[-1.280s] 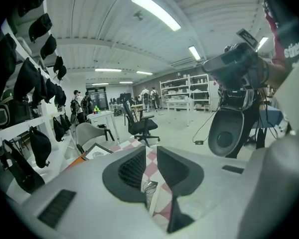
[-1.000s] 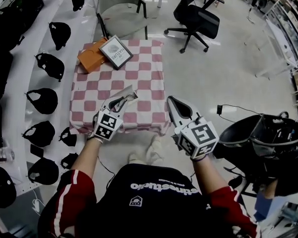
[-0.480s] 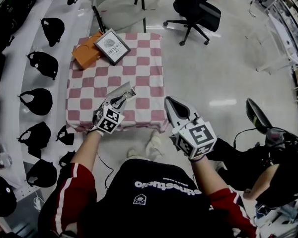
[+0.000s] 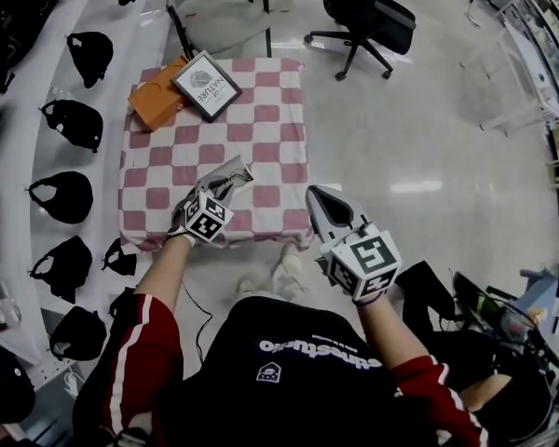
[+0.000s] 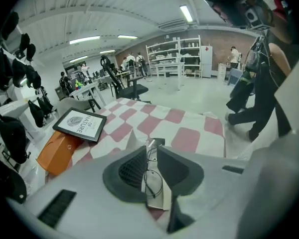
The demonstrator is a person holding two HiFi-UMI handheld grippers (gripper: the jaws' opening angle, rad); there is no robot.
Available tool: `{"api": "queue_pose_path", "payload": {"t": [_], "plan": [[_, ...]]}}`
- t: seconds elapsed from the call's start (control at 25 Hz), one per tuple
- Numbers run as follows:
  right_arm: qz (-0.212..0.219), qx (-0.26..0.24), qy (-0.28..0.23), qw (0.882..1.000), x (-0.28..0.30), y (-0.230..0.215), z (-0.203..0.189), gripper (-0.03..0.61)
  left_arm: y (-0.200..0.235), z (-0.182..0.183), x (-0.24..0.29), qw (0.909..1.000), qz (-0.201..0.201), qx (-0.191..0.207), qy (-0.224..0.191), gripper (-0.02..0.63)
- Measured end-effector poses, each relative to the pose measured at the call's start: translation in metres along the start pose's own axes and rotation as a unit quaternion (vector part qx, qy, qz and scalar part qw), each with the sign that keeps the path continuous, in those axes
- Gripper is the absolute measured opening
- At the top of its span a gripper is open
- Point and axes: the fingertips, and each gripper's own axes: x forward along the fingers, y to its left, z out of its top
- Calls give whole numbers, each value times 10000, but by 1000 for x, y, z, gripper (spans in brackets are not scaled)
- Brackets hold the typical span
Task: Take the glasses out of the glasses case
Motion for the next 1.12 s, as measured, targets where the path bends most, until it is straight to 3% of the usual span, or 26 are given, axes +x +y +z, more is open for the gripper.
{"api": "queue_pose_path", "payload": {"t": [0.52, 1.12], "plan": [[-72, -17, 215, 9997, 2, -7, -15, -6, 3, -26, 37, 9987, -168, 233, 425, 61], [-194, 64, 347, 9992, -4, -15, -25, -6, 2, -43, 59, 9948, -500, 226, 854, 44]]}}
